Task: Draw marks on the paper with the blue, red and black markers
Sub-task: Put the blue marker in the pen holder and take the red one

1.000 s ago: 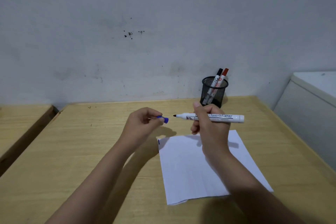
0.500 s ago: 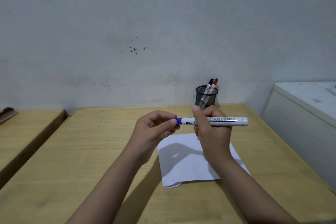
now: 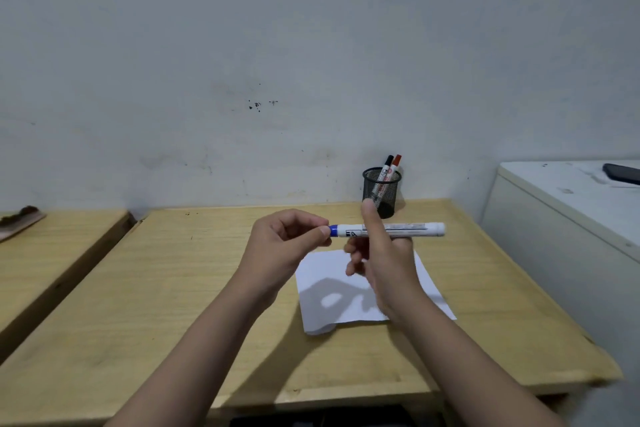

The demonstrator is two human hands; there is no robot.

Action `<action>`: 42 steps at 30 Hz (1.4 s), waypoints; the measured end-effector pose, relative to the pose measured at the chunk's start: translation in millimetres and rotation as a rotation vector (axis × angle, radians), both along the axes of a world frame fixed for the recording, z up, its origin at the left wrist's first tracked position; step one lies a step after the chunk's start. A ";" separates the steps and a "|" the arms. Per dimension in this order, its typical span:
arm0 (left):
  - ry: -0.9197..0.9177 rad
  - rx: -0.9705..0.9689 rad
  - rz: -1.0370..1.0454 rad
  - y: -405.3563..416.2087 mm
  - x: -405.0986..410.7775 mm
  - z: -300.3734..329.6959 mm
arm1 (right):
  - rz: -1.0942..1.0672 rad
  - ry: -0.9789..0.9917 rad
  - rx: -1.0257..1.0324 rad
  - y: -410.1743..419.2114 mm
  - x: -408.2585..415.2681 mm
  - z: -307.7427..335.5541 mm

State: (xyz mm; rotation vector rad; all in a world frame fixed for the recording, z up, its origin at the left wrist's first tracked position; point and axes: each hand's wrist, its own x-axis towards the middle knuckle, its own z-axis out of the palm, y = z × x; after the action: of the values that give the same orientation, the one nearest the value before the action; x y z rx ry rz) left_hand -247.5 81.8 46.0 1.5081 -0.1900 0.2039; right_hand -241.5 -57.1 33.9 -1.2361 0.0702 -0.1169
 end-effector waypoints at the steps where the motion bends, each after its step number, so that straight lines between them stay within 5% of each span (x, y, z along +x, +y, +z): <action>1: -0.006 0.010 0.064 2.9 0.3 0.1 | 0.116 0.098 -0.028 -0.8 -2.9 0.9; 4: -0.040 0.089 0.210 10.7 1.8 0.7 | 0.251 0.094 -0.293 -3.7 -12.3 0.9; 8: -0.065 0.264 0.248 11.0 6.2 4.7 | -0.039 -0.434 -0.618 -10.7 -6.7 3.4; 11: -0.096 0.317 0.206 2.4 16.1 11.2 | -0.023 -0.569 -0.828 -16.9 11.6 8.5; 18: -0.133 0.261 0.215 -18.8 73.0 8.6 | -0.186 -0.722 -0.825 -45.9 76.0 16.1; 27: -0.175 0.441 0.258 -67.0 188.8 -24.9 | -0.655 -0.532 -0.614 -116.8 202.1 45.7; 42: -0.144 0.523 0.260 -109.7 278.6 -65.1 | -0.419 -0.177 -1.066 -123.3 300.1 -24.8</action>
State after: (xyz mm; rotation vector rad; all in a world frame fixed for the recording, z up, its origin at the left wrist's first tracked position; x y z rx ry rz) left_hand 31.0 -28.0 -19.1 2.0408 -0.1690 0.5003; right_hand 58.7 -180.4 9.1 -2.2539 0.1195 -0.6938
